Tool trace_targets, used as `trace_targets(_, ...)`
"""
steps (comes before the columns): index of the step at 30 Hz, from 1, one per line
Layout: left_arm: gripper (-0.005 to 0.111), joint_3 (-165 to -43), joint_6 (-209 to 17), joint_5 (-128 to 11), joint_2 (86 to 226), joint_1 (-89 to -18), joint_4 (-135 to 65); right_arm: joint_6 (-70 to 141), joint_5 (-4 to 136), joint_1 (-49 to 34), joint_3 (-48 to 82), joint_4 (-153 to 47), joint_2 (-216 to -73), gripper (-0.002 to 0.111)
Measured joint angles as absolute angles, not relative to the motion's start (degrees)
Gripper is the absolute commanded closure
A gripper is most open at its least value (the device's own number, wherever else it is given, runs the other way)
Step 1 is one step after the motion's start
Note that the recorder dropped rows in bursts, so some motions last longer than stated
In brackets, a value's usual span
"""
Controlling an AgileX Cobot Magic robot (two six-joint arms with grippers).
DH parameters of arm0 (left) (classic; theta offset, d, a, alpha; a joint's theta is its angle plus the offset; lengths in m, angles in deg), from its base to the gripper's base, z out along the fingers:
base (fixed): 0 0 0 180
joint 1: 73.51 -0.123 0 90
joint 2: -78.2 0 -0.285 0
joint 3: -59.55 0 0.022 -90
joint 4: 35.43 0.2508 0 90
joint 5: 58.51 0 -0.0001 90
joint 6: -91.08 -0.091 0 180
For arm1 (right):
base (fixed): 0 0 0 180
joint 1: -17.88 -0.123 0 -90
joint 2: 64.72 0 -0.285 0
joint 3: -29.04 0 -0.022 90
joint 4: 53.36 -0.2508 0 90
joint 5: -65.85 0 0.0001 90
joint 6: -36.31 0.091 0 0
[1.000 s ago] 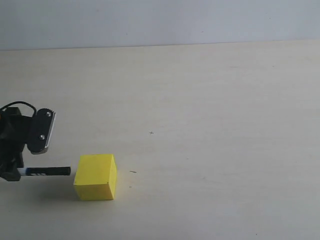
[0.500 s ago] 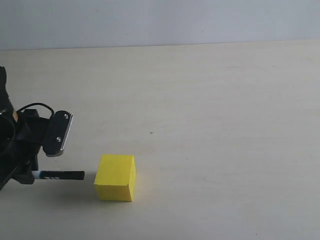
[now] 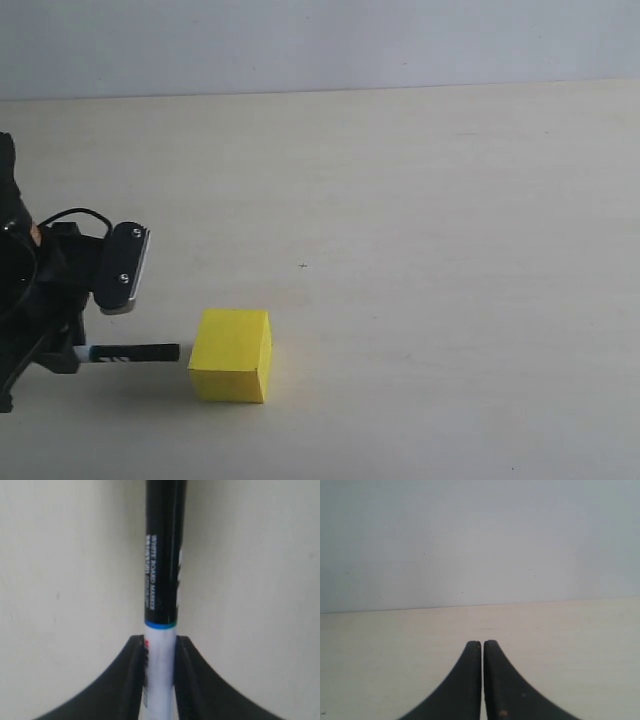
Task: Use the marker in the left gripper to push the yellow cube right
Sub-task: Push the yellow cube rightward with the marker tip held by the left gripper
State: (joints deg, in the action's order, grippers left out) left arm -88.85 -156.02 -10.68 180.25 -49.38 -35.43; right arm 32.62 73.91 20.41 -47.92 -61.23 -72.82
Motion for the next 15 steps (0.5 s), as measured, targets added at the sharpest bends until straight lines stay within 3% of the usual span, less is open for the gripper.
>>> trace_targets(7, 0.107, -89.05, -158.07, -14.13, 180.25, -43.98, -41.23, 32.62, 73.91, 20.41, -47.92, -61.23, -72.82, 0.106)
trace_targets(15, 0.107, -89.05, -156.12, -8.71, 180.73, -50.15, -39.37, 32.62, 73.91, 20.41, -47.92, -61.23, -72.82, 0.106)
